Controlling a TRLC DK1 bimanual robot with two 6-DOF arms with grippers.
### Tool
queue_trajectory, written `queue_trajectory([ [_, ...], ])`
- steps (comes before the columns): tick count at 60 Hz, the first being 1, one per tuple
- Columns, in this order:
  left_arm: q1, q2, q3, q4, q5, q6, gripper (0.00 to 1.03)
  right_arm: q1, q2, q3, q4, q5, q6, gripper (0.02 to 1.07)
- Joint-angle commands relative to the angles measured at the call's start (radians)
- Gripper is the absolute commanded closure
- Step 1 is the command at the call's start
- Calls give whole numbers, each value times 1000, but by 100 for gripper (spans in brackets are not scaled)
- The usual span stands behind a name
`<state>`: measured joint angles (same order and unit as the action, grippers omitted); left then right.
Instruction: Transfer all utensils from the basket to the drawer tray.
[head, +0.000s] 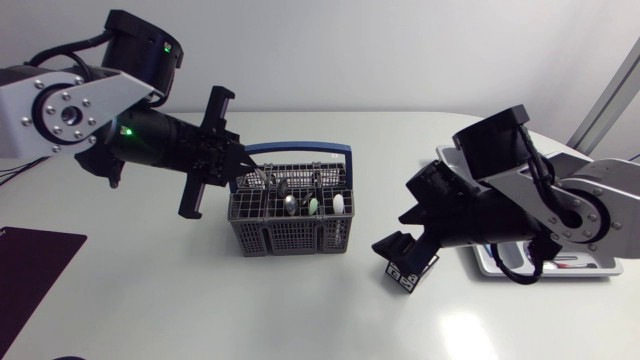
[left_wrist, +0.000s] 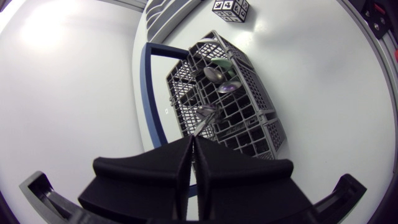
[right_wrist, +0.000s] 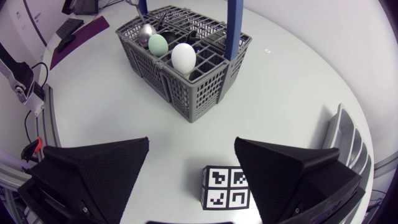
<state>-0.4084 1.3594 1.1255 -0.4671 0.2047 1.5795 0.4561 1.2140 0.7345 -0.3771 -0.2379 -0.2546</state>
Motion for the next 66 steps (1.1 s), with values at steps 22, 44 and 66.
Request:
queue_trajectory([
  [22,-32,-114,195,-199,12,-118,100,24,-113,-20,-49,5,23,8],
  [44,-125,-79,300,-312,-21,-648,100,87,-211,5,-54,77,51,8],
  [66,-268,70,378,-389,-28,-1153,100,219,-217,43,-8,193,66,10],
])
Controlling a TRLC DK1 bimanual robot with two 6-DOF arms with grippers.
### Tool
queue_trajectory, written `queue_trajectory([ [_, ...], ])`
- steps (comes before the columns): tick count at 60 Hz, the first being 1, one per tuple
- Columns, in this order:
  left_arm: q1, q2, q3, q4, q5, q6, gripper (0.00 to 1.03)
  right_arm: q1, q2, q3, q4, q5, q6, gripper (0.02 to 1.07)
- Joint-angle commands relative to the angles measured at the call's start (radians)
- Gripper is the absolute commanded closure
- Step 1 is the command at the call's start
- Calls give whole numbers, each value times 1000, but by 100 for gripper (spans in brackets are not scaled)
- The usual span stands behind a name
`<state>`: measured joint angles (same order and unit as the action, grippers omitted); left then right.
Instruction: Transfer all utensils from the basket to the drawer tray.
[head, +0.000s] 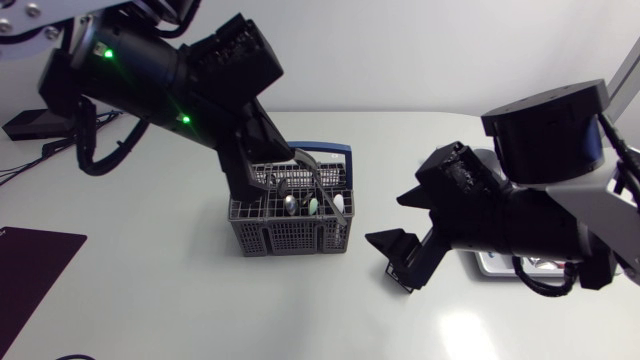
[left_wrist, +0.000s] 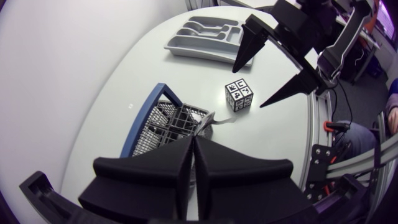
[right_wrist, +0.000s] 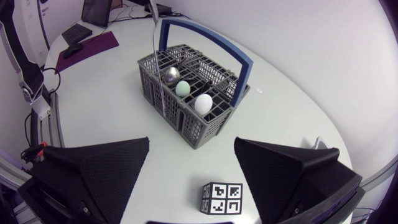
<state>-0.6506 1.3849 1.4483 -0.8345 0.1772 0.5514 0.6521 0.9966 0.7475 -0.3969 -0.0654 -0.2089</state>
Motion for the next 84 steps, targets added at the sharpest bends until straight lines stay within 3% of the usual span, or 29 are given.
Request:
queue_trajectory([
  [1,-30,51,60,-23,-1,-146,100,24,2,32,15,21,20,11],
  [9,-34,114,93,-48,31,-283,100,37,11,50,29,29,20,12],
  [14,-34,157,119,-72,94,-367,100,44,25,58,40,39,19,12],
  [30,-34,236,202,-126,168,-484,100,58,86,76,76,82,9,17],
  [52,-32,252,207,-160,180,-481,100,61,106,85,86,82,-3,65],
  [63,-29,250,221,-169,182,-473,100,72,114,85,75,75,-7,98],
  [72,-27,249,213,-169,182,-472,99,73,112,81,70,56,-7,101],
  [84,-23,240,254,-167,197,-473,79,73,103,72,43,30,-7,101],
])
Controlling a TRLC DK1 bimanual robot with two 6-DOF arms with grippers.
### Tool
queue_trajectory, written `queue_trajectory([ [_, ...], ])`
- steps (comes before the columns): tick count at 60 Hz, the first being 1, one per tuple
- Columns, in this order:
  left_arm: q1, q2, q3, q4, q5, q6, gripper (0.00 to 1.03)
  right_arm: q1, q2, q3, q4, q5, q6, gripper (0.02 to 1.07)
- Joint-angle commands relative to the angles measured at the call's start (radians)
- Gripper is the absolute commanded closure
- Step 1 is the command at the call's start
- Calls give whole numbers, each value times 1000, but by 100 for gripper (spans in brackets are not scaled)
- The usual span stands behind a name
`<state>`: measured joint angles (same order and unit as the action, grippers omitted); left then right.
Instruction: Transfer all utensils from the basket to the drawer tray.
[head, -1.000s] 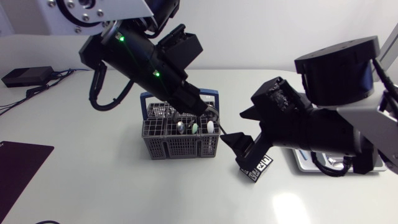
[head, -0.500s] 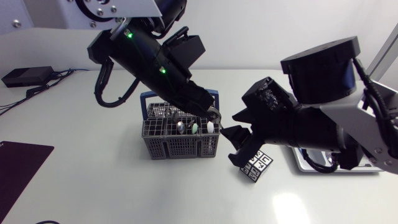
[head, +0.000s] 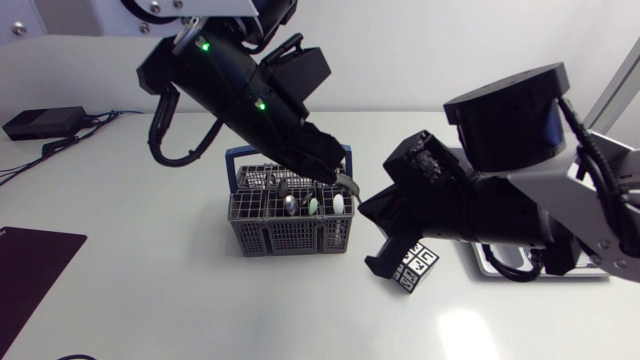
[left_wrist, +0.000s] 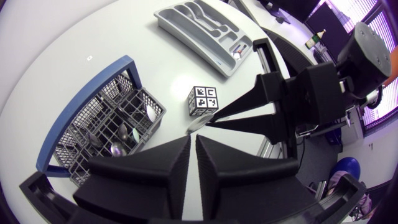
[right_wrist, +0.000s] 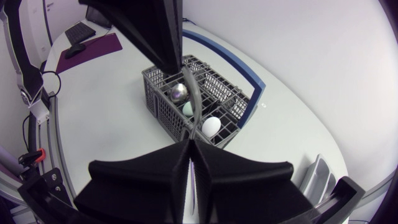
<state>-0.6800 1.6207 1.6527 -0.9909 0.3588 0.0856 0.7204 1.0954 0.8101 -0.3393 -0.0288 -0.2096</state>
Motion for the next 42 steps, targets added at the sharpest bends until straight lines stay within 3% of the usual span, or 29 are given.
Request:
queue_trajectory([
  [1,7,1,53,-9,16,-7,77,5,3,9,-18,-10,-7,101],
  [15,25,-33,76,77,20,-24,55,-21,-43,-23,-44,-22,-17,101],
  [23,59,-42,73,115,20,-21,53,-110,-80,-65,-61,-74,-68,101],
  [32,99,-45,32,130,17,5,52,-322,-121,-106,-104,-229,-177,101],
  [42,120,-53,-24,147,-6,40,51,-544,-131,-137,-144,-335,-343,101],
])
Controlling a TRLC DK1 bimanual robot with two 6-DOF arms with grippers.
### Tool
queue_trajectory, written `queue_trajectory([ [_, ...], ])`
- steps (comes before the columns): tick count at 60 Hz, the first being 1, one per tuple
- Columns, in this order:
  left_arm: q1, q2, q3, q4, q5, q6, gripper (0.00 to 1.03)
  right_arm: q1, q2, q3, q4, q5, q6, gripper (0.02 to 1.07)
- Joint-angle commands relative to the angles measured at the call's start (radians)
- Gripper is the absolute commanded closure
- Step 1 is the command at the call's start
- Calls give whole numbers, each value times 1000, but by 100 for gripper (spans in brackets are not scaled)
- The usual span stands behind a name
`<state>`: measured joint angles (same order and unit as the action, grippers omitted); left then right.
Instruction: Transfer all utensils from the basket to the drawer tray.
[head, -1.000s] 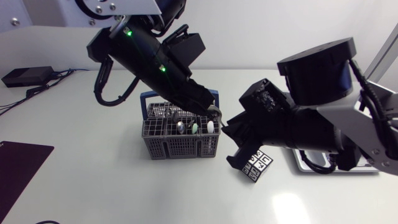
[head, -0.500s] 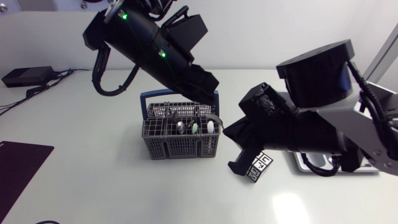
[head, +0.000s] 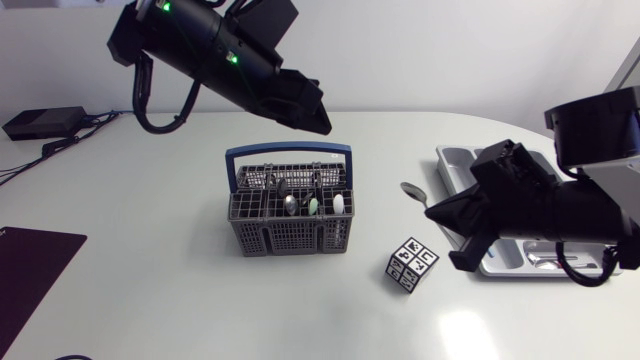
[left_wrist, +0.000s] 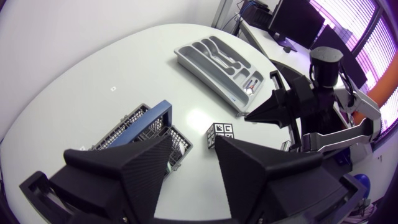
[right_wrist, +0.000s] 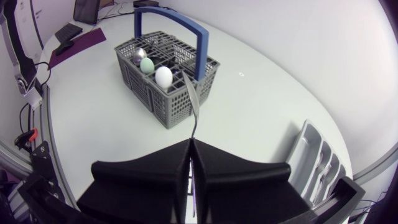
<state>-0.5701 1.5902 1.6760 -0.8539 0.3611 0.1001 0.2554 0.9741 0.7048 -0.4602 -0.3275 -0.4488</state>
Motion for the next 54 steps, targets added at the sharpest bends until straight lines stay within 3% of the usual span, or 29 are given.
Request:
queue_trajectory([
  [1,10,-26,-61,19,-13,30,51,-100,-9,-34,-28,-47,-122,101],
  [25,-43,-29,-226,131,-83,73,51,-561,120,-19,-106,-211,-616,101],
  [34,-77,-29,-262,168,-116,73,51,-740,242,48,-201,-268,-883,101],
  [54,-102,-4,-298,219,-129,66,51,-949,469,170,-279,-245,-1285,101],
])
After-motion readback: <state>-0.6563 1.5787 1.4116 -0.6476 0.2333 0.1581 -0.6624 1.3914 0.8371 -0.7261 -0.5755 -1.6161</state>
